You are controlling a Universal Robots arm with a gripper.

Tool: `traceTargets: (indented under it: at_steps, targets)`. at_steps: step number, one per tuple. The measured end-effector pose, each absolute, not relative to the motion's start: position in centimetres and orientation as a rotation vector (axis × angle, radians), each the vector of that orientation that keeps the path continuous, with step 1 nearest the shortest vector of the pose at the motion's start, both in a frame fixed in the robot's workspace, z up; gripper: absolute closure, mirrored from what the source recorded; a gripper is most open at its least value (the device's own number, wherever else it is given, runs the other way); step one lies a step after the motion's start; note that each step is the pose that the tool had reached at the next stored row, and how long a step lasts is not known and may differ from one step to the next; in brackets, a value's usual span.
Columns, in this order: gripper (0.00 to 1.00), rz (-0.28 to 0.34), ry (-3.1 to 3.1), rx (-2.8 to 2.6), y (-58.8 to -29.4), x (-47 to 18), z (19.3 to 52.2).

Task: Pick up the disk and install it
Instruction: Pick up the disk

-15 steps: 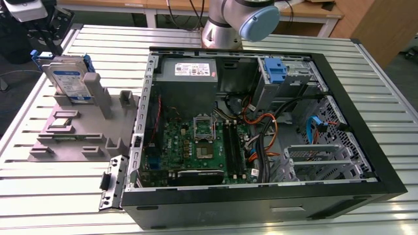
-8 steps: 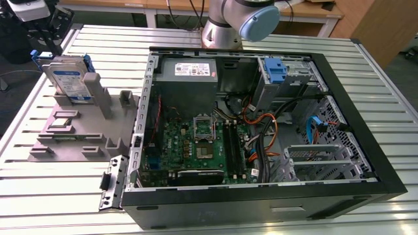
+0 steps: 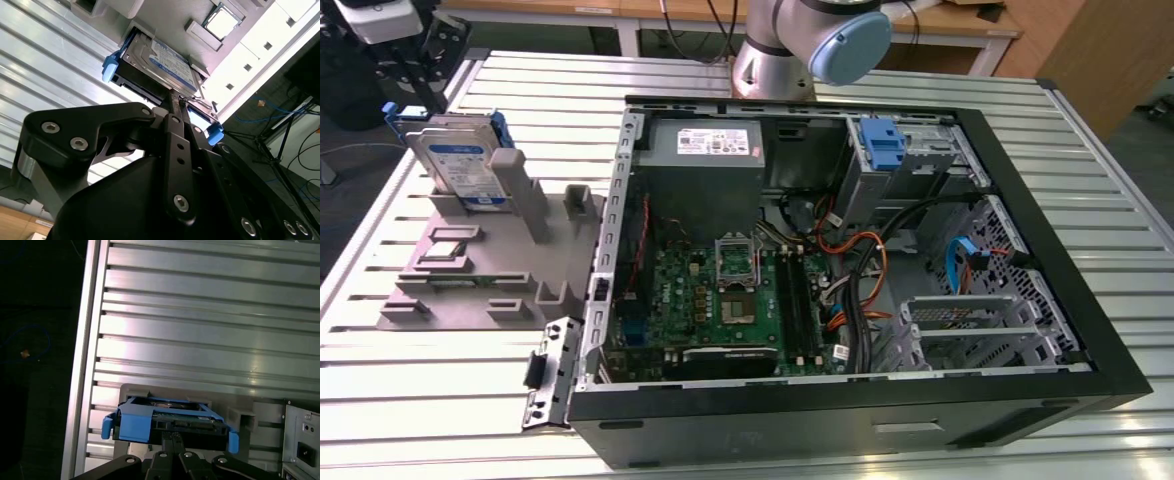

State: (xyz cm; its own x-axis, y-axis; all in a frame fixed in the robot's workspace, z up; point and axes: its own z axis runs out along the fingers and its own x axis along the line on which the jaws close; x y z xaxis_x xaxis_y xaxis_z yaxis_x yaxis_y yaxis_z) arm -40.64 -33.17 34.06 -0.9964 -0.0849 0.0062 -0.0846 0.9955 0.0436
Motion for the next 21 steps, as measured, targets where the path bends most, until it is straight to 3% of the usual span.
traceTargets:
  at_steps: [21]
  targets:
    - [0.89, -0.068, -3.122, 0.237, -33.17, -40.64, 34.06]
